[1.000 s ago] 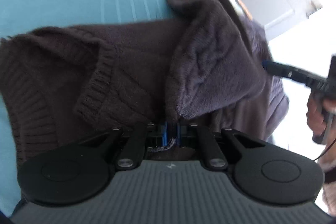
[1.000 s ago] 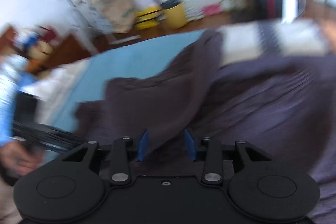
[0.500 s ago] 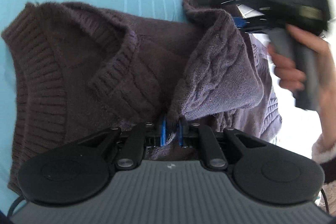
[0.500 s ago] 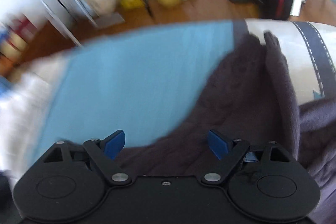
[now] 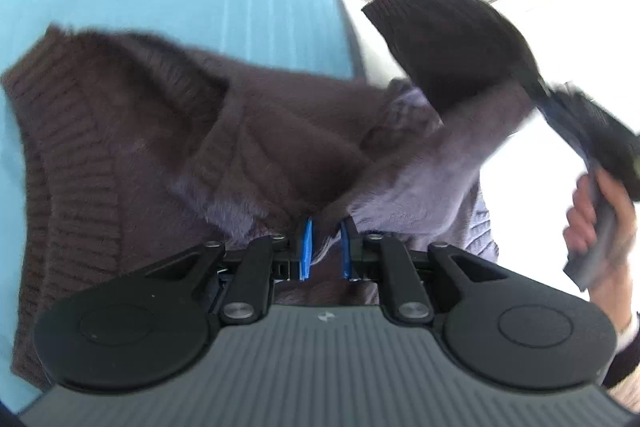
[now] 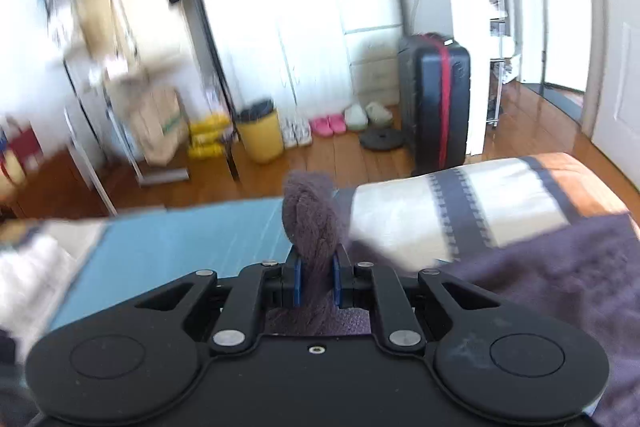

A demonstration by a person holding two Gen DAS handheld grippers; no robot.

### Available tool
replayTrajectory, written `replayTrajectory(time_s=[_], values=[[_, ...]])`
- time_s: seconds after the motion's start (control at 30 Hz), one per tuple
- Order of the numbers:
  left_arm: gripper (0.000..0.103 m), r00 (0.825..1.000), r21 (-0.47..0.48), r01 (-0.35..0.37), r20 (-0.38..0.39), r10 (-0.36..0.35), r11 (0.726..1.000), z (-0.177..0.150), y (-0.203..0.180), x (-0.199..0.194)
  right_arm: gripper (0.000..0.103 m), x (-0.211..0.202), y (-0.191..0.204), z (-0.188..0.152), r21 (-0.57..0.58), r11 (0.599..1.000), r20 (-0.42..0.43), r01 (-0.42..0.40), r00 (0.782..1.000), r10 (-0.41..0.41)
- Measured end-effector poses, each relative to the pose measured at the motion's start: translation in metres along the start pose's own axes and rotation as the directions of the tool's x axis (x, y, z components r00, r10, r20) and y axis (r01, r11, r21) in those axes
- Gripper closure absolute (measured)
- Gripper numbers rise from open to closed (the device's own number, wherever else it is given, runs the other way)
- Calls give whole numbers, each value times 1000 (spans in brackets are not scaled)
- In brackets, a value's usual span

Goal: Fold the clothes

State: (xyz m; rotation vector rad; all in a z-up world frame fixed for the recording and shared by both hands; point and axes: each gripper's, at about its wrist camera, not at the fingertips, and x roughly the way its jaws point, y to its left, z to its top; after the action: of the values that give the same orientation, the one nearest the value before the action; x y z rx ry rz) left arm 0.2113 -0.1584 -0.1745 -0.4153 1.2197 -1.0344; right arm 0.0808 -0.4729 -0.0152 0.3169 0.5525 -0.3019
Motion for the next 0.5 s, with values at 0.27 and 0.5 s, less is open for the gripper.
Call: replayTrajectory(time_s=[0.27,0.5], values=[[87,997,3,51,57,-51,999,2,-16,-11,86,-76,-66,-76,53,996,-108,75,992,-69],[83,997,-20,-78,9,78,997,-30,-17,-10,71,-70,-78,-145,101,995,-352,17,936,20]])
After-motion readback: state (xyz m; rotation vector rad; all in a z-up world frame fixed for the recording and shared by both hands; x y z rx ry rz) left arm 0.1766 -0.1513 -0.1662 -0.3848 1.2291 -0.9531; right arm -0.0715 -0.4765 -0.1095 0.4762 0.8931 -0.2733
